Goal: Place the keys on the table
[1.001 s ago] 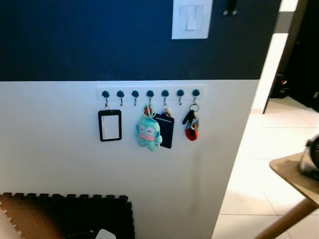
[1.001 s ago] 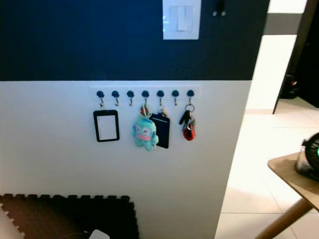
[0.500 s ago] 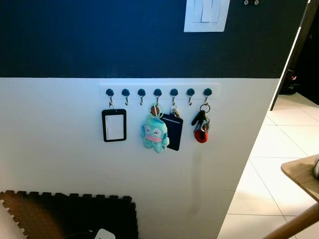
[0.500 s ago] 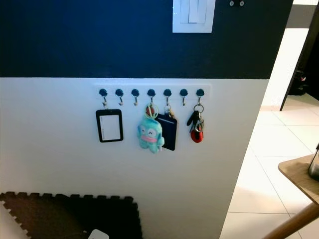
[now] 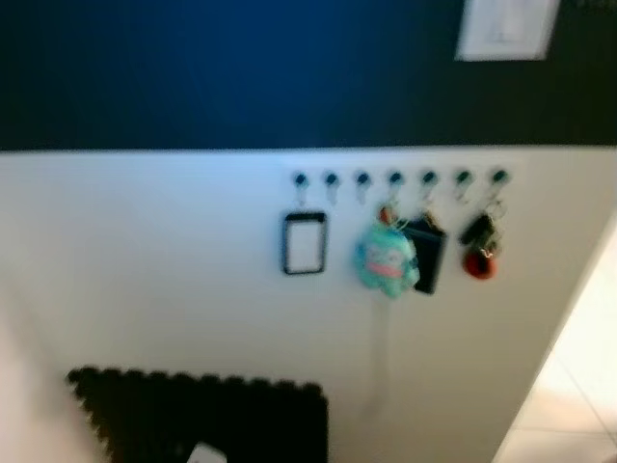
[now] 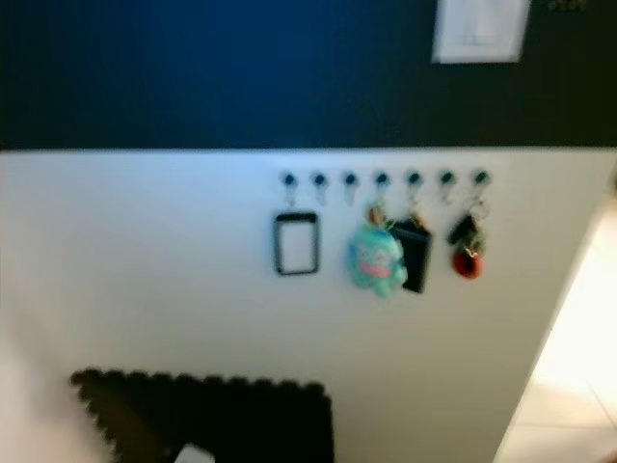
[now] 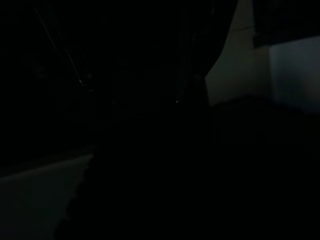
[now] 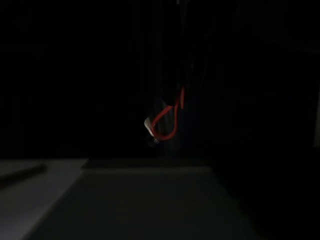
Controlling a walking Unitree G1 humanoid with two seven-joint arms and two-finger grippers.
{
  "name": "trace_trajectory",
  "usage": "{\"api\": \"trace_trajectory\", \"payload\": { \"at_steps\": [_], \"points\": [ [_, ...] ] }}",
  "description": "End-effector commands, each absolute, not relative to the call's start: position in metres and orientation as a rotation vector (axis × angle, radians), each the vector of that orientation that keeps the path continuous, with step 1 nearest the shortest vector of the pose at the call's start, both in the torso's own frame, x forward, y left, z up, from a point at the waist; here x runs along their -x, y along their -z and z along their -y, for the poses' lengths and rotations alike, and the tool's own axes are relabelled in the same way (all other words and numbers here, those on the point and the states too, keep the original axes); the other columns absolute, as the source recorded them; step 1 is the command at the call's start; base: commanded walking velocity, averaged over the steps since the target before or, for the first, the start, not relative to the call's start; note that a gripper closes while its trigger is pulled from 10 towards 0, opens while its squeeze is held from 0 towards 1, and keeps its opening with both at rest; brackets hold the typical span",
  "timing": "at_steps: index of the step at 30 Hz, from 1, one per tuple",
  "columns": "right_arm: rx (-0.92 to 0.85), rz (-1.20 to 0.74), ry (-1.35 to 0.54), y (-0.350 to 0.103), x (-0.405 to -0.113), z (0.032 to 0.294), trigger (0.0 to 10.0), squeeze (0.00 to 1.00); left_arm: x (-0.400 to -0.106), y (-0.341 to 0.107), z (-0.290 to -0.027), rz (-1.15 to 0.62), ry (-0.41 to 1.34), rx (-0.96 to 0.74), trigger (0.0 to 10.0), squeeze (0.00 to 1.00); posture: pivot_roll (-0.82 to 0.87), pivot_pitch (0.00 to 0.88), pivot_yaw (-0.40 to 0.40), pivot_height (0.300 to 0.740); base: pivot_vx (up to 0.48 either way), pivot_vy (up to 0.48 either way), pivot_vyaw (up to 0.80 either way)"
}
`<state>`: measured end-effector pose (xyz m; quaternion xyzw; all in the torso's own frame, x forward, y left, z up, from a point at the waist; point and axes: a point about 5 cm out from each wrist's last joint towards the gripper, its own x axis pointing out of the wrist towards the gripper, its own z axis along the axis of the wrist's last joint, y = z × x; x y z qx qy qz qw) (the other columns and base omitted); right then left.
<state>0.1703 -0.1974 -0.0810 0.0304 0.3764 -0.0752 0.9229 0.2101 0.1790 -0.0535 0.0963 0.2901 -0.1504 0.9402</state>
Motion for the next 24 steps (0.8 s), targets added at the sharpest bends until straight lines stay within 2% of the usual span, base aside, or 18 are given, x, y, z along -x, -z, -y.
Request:
{"api": "trace_trajectory", "payload": {
  "at_steps": [1, 8, 18, 24],
  "points": [
    [-0.065, -0.795, 0.162, 0.0842, -0.1637, 0.1978, 10.0, 0.0, -0.2079, 0.0543, -0.1809, -0.596, 0.306, -0.196, 10.0, 0.0, 0.03, 0.012, 0.036, 0.74, 0.0, 0.0, 0.0],
    [-0.068, -0.796, 0.164, 0.0846, -0.1629, 0.197, 10.0, 0.0, -0.2078, 0.0536, -0.1786, -0.586, 0.342, -0.218, 10.0, 0.0, 0.03, 0.013, 0.038, 0.74, 0.0, 0.0, 0.0],
    [-0.069, -0.795, 0.169, 0.0846, -0.1626, 0.1977, 10.0, 0.0, -0.208, 0.0529, -0.1749, -0.575, 0.37, -0.226, 10.0, 0.0, 0.03, 0.008, 0.039, 0.74, 0.0, -0.469, 0.0],
    [-0.07, -0.793, 0.167, 0.0842, -0.1634, 0.1976, 10.0, 0.0, -0.2098, 0.052, -0.178, -0.57, 0.341, -0.222, 10.0, 0.0, 0.03, 0.007, 0.037, 0.74, 0.0, 0.0, 0.0]
  ]
}}
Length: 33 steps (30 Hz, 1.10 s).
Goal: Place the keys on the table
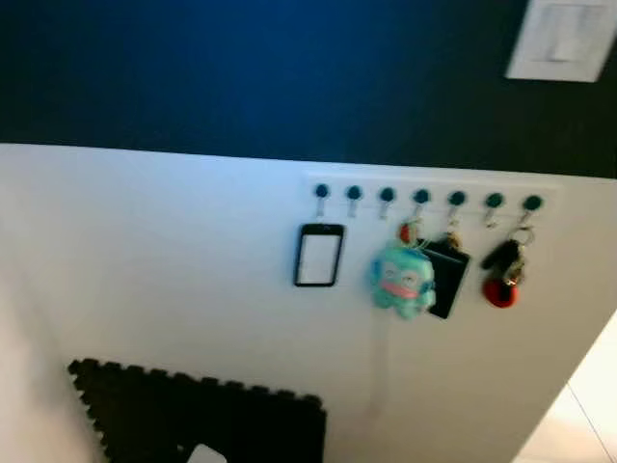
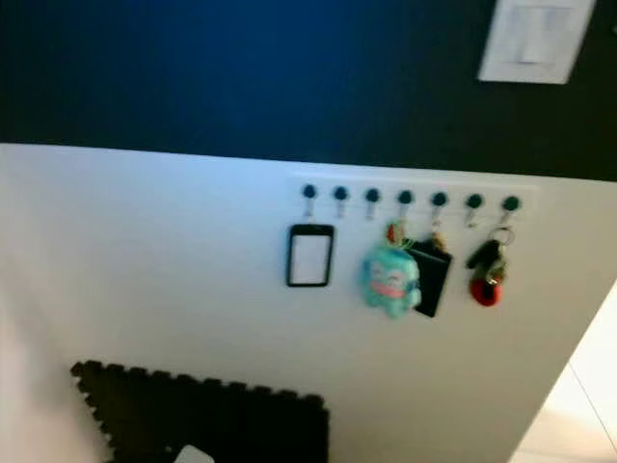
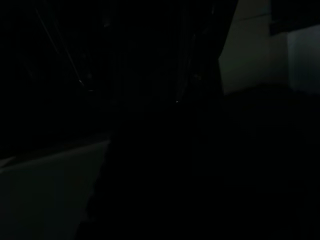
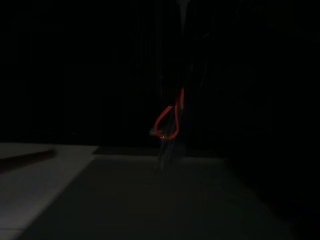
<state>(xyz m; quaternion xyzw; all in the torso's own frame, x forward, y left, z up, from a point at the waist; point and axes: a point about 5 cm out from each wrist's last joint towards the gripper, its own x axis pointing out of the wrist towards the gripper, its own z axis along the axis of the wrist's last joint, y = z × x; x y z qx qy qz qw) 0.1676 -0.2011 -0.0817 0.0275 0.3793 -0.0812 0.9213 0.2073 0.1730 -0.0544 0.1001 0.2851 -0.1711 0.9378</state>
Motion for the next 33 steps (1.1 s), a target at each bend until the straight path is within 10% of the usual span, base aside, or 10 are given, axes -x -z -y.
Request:
{"api": "trace_trajectory", "payload": {
  "at_steps": [1, 20, 33],
  "points": [
    [-0.07, -0.793, 0.167, 0.084, -0.164, 0.197, 10.0, 0.0, -0.21, 0.052, -0.178, -0.569, 0.341, -0.223, 10.0, 0.0, 0.03, 0.007, 0.037, 0.74, 0.0, 0.0, 0.0],
    [-0.133, -0.536, -0.061, 0.054, -0.206, 0.183, 10.0, 0.0, -0.221, 0.027, -0.17, -0.361, 0.494, -0.15, 10.0, 0.0, 0.03, 0.016, 0.031, 0.74, 0.0, 0.0, 0.0],
    [-0.655, 0.028, -0.573, -0.068, -0.248, 0.165, 10.0, 0.0, -0.233, -0.01, -0.176, -0.143, 0.528, -0.116, 10.0, 0.0, 0.03, 0.021, 0.033, 0.74, 0.0, 0.0, 0.0]
  ]
}}
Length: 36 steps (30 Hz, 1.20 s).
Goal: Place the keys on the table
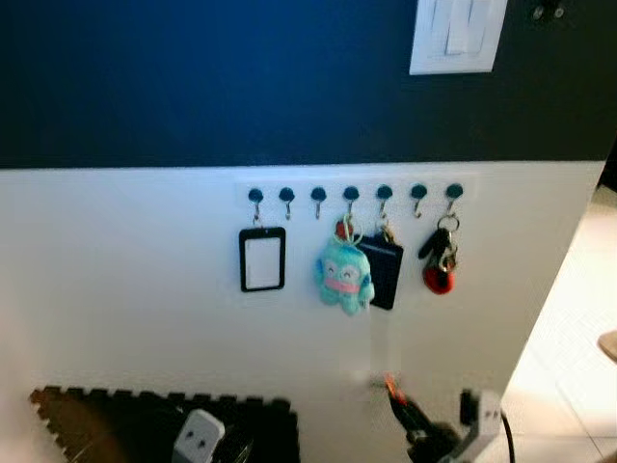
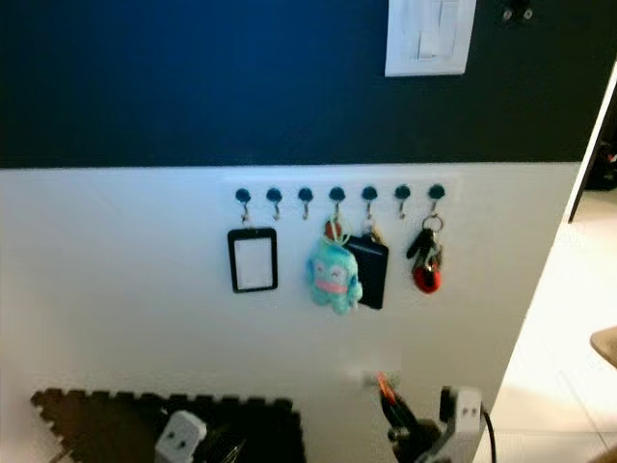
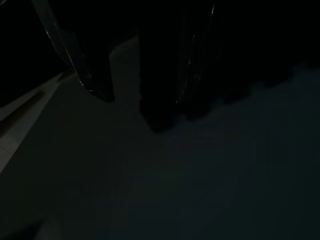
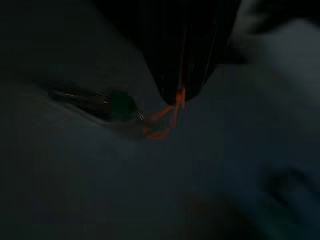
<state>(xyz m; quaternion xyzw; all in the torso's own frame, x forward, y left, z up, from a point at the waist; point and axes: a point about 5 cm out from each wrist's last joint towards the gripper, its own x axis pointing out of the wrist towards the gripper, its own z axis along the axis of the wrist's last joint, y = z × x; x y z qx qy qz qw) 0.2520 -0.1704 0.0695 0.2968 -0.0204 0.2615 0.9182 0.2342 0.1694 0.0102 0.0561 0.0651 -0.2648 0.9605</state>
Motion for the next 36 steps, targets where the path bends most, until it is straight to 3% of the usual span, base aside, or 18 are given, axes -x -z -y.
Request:
{"api": "trace_trajectory", "payload": {
  "at_steps": [1, 5, 19, 27, 36],
  "points": [
    [-0.655, 0.028, -0.573, -0.068, -0.248, 0.165, 10.0, 0.0, -0.233, -0.01, -0.176, -0.143, 0.528, -0.116, 10.0, 0.0, 0.03, 0.021, 0.033, 0.74, 0.0, 0.0, 0.0],
    [-0.768, 0.142, -0.808, -0.108, -0.239, 0.155, 10.0, 0.0, -0.238, -0.018, -0.175, -0.109, 0.515, -0.087, 10.0, 0.0, 0.03, 0.016, 0.03, 0.74, 0.0, 0.0, 0.0],
    [-0.886, 0.193, -1.069, -0.158, -0.23, 0.14, 10.0, 0.0, -0.244, -0.027, -0.164, -0.075, 0.529, -0.06, 10.0, 0.0, 0.02, 0.02, 0.022, 0.74, 0.0, 0.0, 0.0],
    [-0.781, 0.253, -0.964, -0.182, -0.266, 0.138, 10.0, 0.0, -0.252, -0.037, -0.158, -0.036, 0.538, -0.055, 10.0, 0.0, 0.01, 0.022, 0.019, 0.74, 0.0, 0.0, 0.0],
    [-0.814, 0.271, -0.915, -0.196, -0.291, 0.14, 10.0, 0.0, -0.26, -0.048, -0.152, 0.006, 0.54, -0.044, 10.0, 0.0, 0.02, 0.023, 0.012, 0.74, 0.0, 0.0, 0.0]
  ]
}}
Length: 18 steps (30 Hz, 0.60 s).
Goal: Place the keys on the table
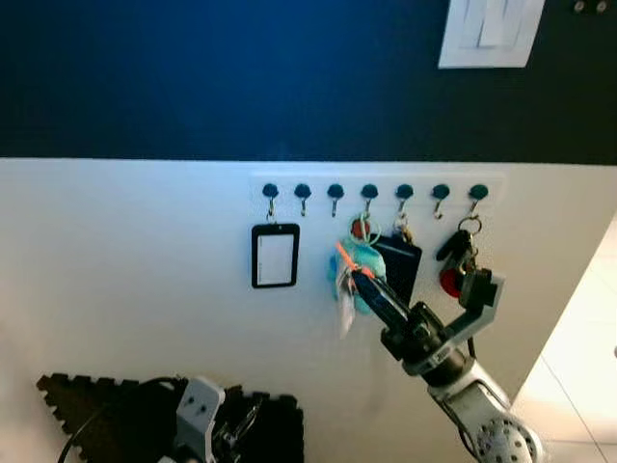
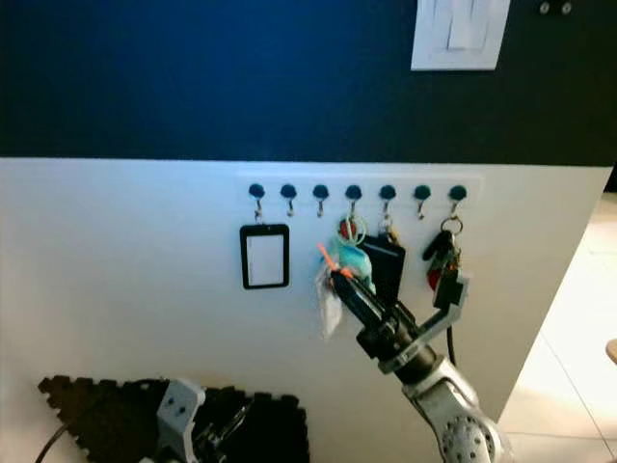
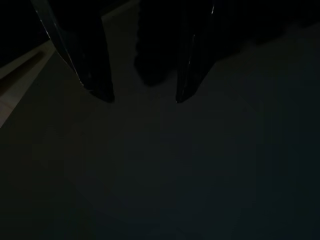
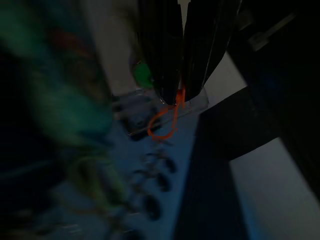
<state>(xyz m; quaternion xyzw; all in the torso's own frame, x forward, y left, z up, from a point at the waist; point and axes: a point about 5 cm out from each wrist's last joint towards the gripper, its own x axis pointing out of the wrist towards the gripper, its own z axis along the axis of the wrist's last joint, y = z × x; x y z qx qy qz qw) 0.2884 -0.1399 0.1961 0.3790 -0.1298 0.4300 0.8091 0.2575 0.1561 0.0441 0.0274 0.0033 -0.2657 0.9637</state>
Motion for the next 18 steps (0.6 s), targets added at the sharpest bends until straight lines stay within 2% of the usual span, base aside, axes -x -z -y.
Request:
{"api": "trace_trajectory", "payload": {
  "at_steps": [1, 18],
  "points": [
    [-0.816, 0.266, -0.924, -0.196, -0.293, 0.139, 10.0, 0.0, -0.261, -0.049, -0.151, 0.013, 0.54, -0.043, 10.0, 0.0, 0.02, 0.023, 0.012, 0.74, 0.0, 0.0, 0.0],
    [-0.8, 0.314, -0.995, -0.218, -0.305, 0.119, 10.0, 0.0, -0.263, -0.053, -0.148, 0.025, 0.544, -0.041, 10.0, 0.0, 0.01, 0.027, 0.01, 0.74, 0.0, 0.0, 0.0]
  ]
}}
